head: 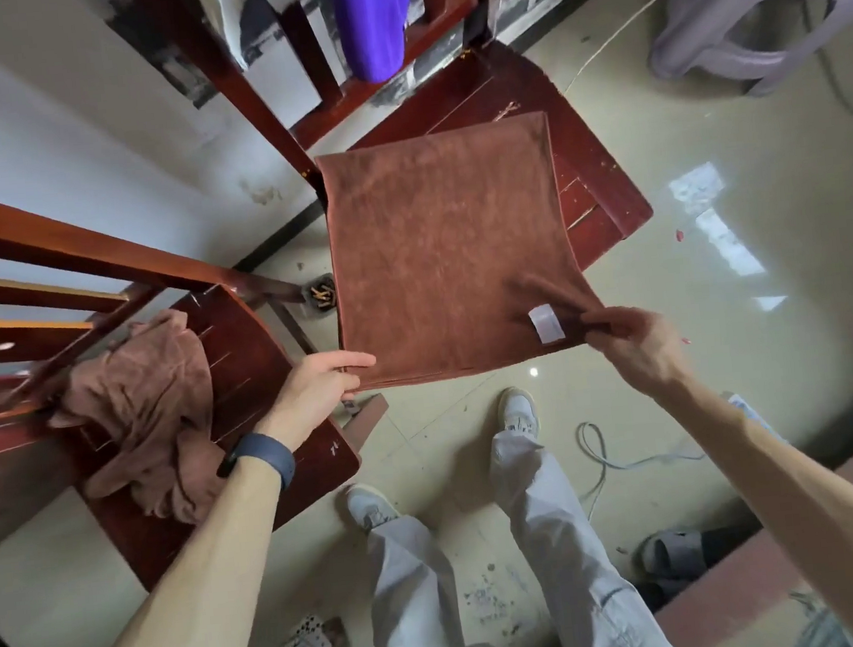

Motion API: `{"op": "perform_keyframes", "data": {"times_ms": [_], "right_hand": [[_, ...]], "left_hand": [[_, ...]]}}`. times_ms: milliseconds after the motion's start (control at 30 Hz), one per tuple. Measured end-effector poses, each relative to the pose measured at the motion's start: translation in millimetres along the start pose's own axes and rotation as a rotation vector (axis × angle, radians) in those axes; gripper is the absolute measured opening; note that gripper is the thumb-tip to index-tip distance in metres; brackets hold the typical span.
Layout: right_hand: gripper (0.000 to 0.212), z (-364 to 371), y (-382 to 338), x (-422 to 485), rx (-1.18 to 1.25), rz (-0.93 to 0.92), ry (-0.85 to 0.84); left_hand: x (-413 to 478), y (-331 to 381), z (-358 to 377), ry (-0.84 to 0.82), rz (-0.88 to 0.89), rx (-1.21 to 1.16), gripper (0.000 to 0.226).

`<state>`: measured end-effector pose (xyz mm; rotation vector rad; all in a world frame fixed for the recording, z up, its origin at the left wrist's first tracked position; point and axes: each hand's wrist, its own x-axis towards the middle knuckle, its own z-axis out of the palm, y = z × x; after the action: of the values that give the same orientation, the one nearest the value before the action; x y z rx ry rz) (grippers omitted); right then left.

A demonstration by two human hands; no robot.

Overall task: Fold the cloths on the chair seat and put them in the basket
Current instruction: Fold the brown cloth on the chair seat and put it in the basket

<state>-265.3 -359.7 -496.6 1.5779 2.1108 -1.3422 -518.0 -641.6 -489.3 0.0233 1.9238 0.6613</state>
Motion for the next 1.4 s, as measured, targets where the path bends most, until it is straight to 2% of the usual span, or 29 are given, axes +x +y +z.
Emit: {"op": "perform_keyframes", "data": {"times_ms": [67,133,167,267,367,533,633,800,967,1133,1233,1400], "right_hand": [[0.035,-14,-3,-11,-0.239,-0.167,0.004],[0.035,-25,-3,-19,-0.395,-0.362,0.075],[0.031,-30,-3,-21,-0.428,-0.452,0.124],[0.02,-52,-13,-20,-0.471,-0.627,0.264],[0.025,-79,-30,-20,-0.495,-0.686,0.321],[0.018,-124,-70,-26,-0.486,-0.776,0.375],[0.014,-143,-85,-29,-0.489,-0.791,0.401],[0.017,-156,-93,-22,-0.488,-0.815,0.37],[0.02,-164,-102,-11,-0.497,-0.912,0.35],[0.022,-172,-129,8,-0.533,-0.947,0.426],[0.023,-188,-158,28,-0.557,-0.981,0.476],[0.021,-218,-211,53,-0.538,-1.018,0.626]], "left_hand": [[-19,14,-6,-0.002,0.086,0.321,0.026],[-34,26,-7,0.041,0.221,0.611,0.035],[-41,33,-7,0.073,0.275,0.684,0.035],[-53,52,-14,0.242,0.42,0.722,0.019],[-63,74,-31,0.382,0.595,0.691,0.011],[-87,117,-52,0.526,0.806,0.961,0.012],[-99,136,-63,0.594,0.801,0.958,0.01],[-104,152,-67,0.532,0.781,0.946,0.021],[-97,149,-75,0.586,0.807,0.956,0.013],[-89,162,-76,0.722,0.931,0.984,0.009],[-85,183,-88,0.828,0.952,0.966,0.022],[-83,229,-108,1.011,1.058,0.943,0.02]]}}
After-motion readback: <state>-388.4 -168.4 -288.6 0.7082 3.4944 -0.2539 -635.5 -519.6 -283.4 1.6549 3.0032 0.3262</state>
